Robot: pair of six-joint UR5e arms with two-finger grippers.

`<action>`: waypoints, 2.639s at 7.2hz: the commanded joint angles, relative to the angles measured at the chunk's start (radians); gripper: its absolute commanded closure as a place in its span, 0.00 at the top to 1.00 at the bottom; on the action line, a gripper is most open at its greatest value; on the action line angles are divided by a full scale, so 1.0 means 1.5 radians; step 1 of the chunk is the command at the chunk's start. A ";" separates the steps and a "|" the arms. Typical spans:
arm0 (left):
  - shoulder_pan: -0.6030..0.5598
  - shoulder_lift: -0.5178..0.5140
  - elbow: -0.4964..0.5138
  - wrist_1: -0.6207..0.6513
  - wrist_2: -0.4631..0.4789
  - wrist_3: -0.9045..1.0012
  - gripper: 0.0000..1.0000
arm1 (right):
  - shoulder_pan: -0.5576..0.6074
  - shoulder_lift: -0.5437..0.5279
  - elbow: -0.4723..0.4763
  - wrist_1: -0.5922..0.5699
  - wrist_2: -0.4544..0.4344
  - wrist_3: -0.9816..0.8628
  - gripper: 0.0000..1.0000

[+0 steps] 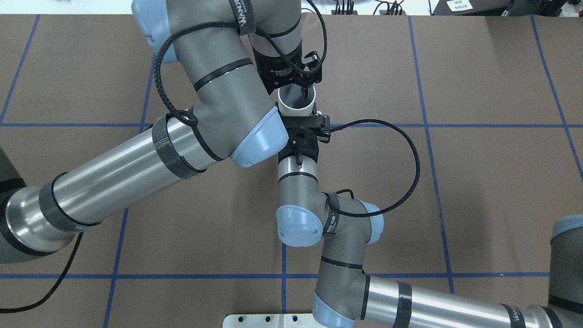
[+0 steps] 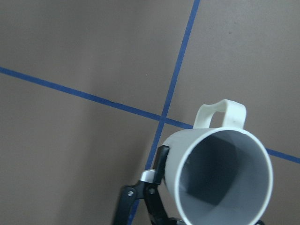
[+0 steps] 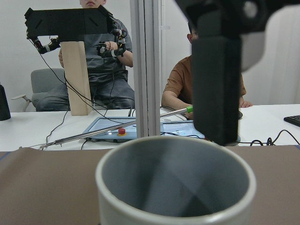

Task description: Left arm hands cup to right arm to dump lemon

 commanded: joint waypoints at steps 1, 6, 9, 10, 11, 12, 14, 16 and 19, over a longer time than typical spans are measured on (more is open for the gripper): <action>-0.002 0.003 0.005 0.002 0.006 -0.001 0.79 | -0.011 -0.002 0.001 -0.003 -0.028 -0.007 0.41; 0.004 0.003 0.020 0.000 0.031 0.000 0.71 | -0.019 -0.006 0.009 -0.002 -0.042 -0.007 0.41; 0.011 0.003 0.019 0.003 0.031 -0.002 0.60 | -0.019 -0.003 0.008 -0.001 -0.042 -0.007 0.41; 0.012 0.003 0.020 0.004 0.031 -0.002 0.60 | -0.019 -0.002 0.008 -0.001 -0.042 -0.007 0.41; 0.013 0.003 0.019 0.004 0.031 -0.004 0.57 | -0.019 -0.001 0.008 -0.002 -0.042 -0.007 0.41; 0.013 0.003 0.018 0.005 0.031 -0.006 0.47 | -0.019 -0.004 0.008 -0.001 -0.042 -0.007 0.41; 0.013 0.003 0.016 0.006 0.030 -0.006 0.15 | -0.019 -0.009 0.009 0.000 -0.044 -0.007 0.41; 0.013 0.003 0.017 0.006 0.030 -0.006 0.00 | -0.019 -0.008 0.009 0.001 -0.043 -0.007 0.41; 0.009 -0.003 0.010 0.007 0.026 -0.007 0.00 | -0.030 -0.017 0.002 0.005 -0.043 0.003 1.00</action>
